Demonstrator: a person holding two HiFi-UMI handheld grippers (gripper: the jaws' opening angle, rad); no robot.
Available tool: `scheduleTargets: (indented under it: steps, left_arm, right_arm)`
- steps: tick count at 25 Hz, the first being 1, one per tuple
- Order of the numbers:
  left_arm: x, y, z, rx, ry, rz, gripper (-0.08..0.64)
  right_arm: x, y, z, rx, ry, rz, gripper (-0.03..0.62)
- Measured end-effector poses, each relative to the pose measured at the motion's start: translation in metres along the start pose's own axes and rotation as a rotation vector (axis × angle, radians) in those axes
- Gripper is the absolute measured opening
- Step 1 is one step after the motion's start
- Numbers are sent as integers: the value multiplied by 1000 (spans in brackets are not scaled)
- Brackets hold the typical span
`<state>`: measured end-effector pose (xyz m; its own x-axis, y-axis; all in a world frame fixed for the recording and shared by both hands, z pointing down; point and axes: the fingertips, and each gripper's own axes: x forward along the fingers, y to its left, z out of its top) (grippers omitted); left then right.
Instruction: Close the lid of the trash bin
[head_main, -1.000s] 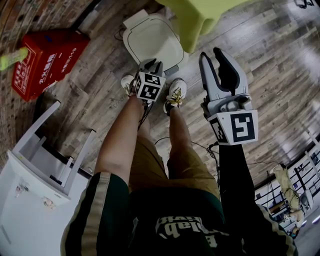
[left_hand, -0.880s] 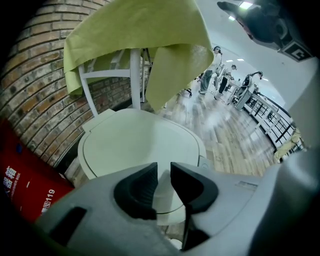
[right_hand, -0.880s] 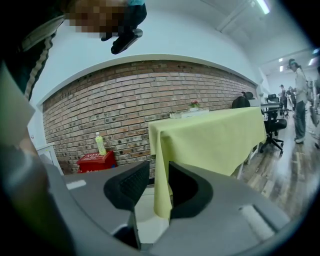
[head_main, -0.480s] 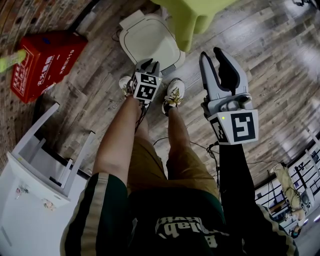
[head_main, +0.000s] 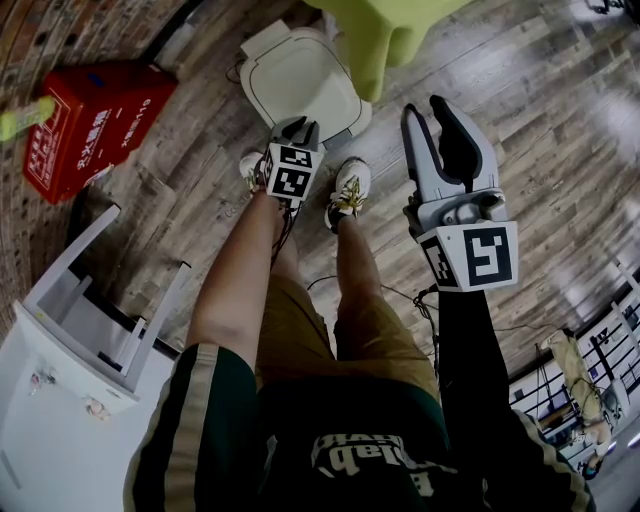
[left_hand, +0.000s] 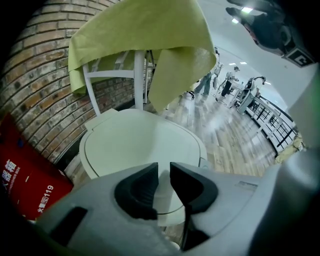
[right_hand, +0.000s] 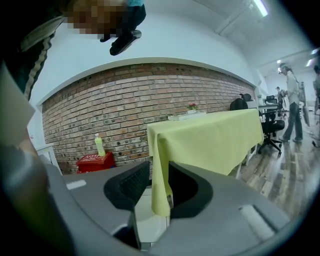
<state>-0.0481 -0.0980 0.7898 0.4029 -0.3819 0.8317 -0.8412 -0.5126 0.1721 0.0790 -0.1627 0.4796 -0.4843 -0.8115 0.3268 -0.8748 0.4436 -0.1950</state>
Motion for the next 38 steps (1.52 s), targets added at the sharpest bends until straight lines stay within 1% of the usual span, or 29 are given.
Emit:
scheduleTargets:
  steps: [2,4,11,15,18,22,26,29,35,38]
  left_arm:
    - [-2,0,-1,-10,-3,-22,89]
    - [-8,1,2,1,-22,-30,91]
    - [-47,0,51,43,-156,1,103]
    - [-78,1,88,105,-226,21,104]
    - [-110,2,112,109,-267,45,104]
    - [-154,3,144,105,-345,87,104]
    - [-199,4,171,119,-405,130,106]
    - [-233,8,193,115,-457,162,107]
    - [-303,6,235,98,-540,220,109]
    - [-341,-2,258,121,-584,256,109]
  right_arm:
    - [-1,0,1,-2,-2,0,133]
    - [-2,0,2,-6,-4,2,133]
    - [-7,6,14,-9,-17,13,133]
    - [-9,12,26,-9,-36,25,132]
    - [-13,18,34,-10,-43,37,132]
    - [-17,22,53,-18,-63,48,132]
    - [-23,27,71,-26,-77,56,132]
    - [-22,32,86,-42,-84,68,132]
    - [-26,47,119,-86,-96,123,133]
    - [-32,52,144,-94,-110,138,135]
